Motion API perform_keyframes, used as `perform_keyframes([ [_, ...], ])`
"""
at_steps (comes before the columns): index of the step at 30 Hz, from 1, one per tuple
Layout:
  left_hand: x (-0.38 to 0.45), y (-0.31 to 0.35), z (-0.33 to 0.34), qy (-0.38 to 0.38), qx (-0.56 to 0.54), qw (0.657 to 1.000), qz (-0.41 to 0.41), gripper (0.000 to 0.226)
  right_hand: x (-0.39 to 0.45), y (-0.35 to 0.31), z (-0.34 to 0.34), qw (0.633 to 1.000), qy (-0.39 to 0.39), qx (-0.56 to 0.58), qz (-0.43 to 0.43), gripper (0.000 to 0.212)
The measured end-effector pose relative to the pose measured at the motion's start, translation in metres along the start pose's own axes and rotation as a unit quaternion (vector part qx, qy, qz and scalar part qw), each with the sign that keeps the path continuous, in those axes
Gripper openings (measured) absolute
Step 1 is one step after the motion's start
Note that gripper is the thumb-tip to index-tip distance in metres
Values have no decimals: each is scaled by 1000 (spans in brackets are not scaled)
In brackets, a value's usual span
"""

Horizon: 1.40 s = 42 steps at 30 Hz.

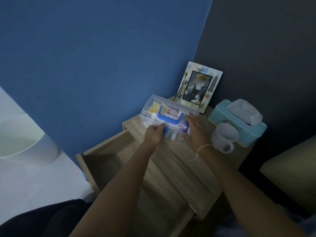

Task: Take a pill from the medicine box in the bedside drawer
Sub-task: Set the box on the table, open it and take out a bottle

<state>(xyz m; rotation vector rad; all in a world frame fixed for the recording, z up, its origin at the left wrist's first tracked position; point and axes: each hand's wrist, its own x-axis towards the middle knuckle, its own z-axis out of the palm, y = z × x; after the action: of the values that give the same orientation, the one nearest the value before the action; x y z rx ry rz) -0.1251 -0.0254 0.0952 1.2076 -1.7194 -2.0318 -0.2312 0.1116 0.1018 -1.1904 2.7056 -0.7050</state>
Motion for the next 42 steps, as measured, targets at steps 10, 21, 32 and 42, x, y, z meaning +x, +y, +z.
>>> perform_keyframes([
  [10,-2,-11,-9,-5,29,999,31,33,-2,-2,-2,1000,4,15,-1,70],
  [21,6,14,-29,117,208,955,178,78,-33,-19,27,910,164,339,172,56],
  [32,23,63,-24,141,68,929,334,64,24,-24,-36,799,298,472,222,43],
  [42,90,53,-34,-7,320,920,226,64,70,-9,-11,892,245,346,159,70],
])
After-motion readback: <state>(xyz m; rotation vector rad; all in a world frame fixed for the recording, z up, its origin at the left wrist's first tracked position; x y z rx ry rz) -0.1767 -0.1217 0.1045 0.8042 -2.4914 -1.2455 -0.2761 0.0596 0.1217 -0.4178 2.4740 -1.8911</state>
